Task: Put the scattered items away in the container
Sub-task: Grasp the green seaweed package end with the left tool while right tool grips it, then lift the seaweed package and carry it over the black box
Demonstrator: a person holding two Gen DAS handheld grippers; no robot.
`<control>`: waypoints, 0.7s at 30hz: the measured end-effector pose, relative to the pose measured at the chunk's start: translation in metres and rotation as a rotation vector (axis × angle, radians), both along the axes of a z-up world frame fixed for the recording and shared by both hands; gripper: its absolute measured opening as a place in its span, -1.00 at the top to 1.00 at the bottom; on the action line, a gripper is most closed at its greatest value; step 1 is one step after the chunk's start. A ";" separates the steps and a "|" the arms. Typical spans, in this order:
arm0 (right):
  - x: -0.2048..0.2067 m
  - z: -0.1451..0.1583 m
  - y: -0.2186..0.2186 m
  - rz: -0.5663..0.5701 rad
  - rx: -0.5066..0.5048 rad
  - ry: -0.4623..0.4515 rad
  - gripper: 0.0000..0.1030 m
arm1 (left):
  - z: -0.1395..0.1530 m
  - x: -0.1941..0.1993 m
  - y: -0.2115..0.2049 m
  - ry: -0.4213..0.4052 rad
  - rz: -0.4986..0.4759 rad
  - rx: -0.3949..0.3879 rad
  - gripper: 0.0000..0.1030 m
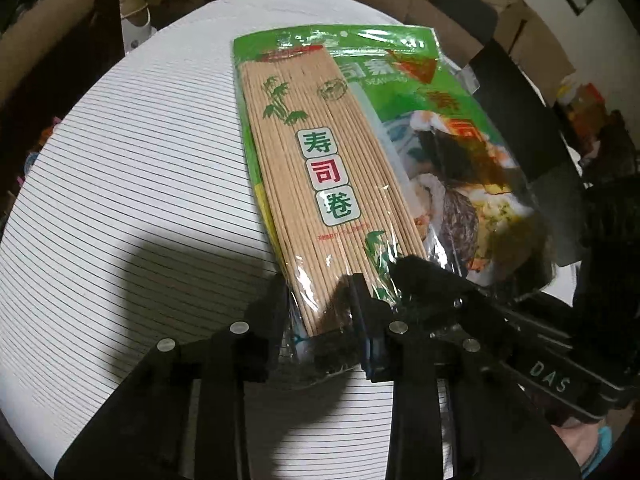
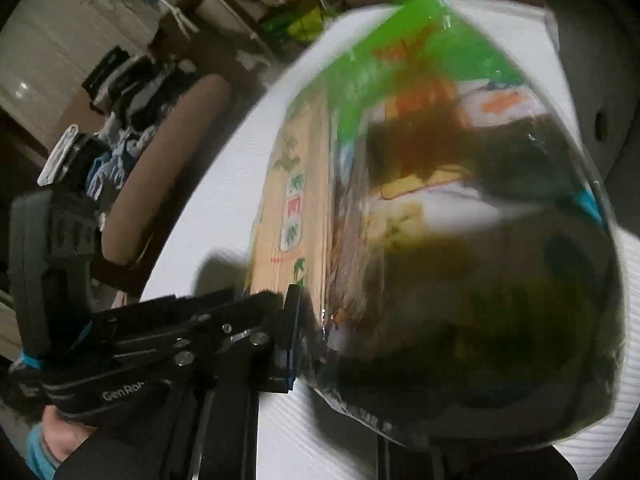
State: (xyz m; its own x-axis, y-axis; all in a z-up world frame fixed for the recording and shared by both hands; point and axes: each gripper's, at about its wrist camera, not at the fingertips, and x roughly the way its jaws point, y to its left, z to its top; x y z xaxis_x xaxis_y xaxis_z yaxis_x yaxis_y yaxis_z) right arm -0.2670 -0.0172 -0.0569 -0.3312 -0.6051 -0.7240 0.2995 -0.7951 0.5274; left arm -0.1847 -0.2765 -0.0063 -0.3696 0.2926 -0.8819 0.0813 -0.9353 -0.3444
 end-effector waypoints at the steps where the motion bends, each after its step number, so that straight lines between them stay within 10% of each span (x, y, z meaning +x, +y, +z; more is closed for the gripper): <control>1: -0.001 -0.004 0.005 -0.017 -0.039 -0.014 0.72 | 0.000 0.000 0.000 0.002 0.001 -0.006 0.45; 9: -0.010 -0.028 0.033 -0.164 -0.270 -0.110 0.67 | 0.000 -0.003 0.003 0.007 -0.010 -0.043 0.45; 21: -0.001 0.012 0.034 -0.132 -0.403 -0.060 0.76 | 0.023 0.012 -0.006 0.058 0.018 0.013 0.43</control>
State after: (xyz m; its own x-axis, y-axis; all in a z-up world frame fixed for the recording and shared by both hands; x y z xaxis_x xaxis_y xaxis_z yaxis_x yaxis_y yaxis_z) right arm -0.2679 0.0168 -0.0445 -0.3888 -0.7989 -0.4589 0.1684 -0.5513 0.8172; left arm -0.1723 -0.2827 0.0166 -0.4255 0.2973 -0.8547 0.0771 -0.9292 -0.3615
